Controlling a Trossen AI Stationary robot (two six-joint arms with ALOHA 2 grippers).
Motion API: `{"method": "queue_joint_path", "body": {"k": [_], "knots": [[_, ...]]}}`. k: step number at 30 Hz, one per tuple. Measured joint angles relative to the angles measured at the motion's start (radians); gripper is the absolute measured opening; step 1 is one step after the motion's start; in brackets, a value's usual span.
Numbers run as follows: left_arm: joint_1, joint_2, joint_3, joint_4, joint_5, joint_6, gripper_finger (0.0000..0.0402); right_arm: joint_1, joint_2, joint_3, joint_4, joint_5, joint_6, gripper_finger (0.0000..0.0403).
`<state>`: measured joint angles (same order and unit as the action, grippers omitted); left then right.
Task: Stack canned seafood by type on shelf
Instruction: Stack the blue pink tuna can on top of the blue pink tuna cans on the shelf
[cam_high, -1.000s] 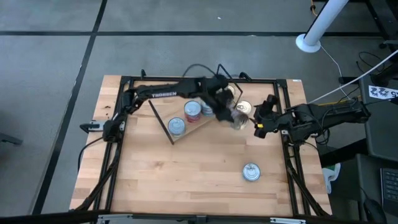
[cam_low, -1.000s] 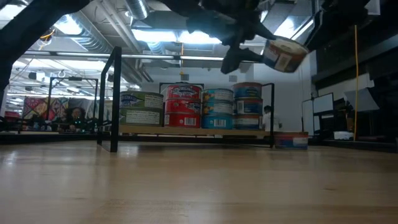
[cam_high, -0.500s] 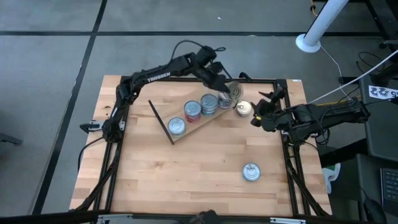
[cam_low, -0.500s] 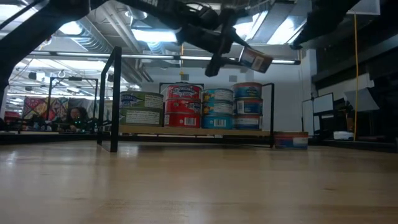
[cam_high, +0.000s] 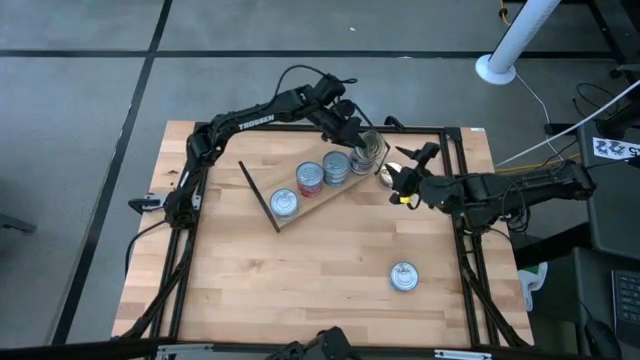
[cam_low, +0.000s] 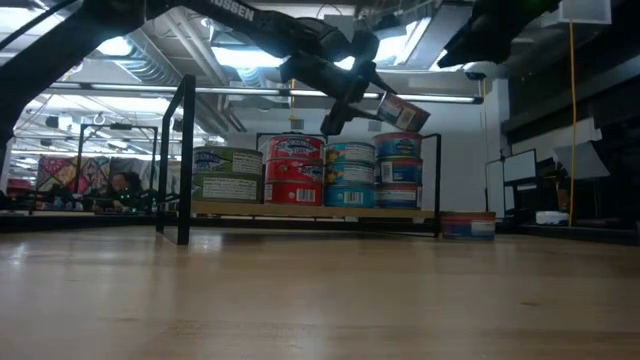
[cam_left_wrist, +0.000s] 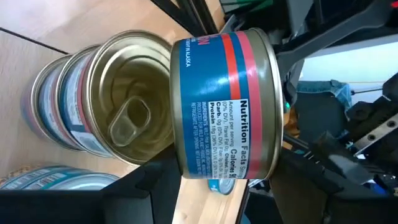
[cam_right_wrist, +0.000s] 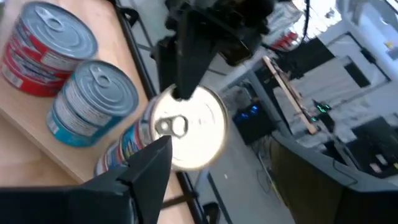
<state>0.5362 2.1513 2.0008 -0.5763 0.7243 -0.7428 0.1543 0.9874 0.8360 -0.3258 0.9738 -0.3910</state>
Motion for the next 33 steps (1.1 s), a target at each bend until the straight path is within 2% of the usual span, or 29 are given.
{"method": "queue_joint_path", "body": {"k": [5, 14, 23, 33], "knots": [[0.001, 0.000, 0.000, 0.011, -0.001, 0.008, 0.0205, -0.101, 0.000, -0.006, 0.073, -0.162, -0.041, 0.0266], [0.000, 0.000, -0.002, 0.011, -0.007, 0.000, 0.0205, -0.291, 0.005, -0.006, 0.179, -0.348, -0.042, 0.0266], [0.000, 0.000, -0.002, 0.014, -0.061, -0.013, 0.0222, -0.434, 0.096, -0.006, 0.223, -0.470, -0.044, 0.0266], [-0.001, 0.000, -0.002, 0.014, -0.106, -0.015, 0.0238, -0.456, 0.162, -0.006, 0.264, -0.475, -0.068, 0.0266]]}}
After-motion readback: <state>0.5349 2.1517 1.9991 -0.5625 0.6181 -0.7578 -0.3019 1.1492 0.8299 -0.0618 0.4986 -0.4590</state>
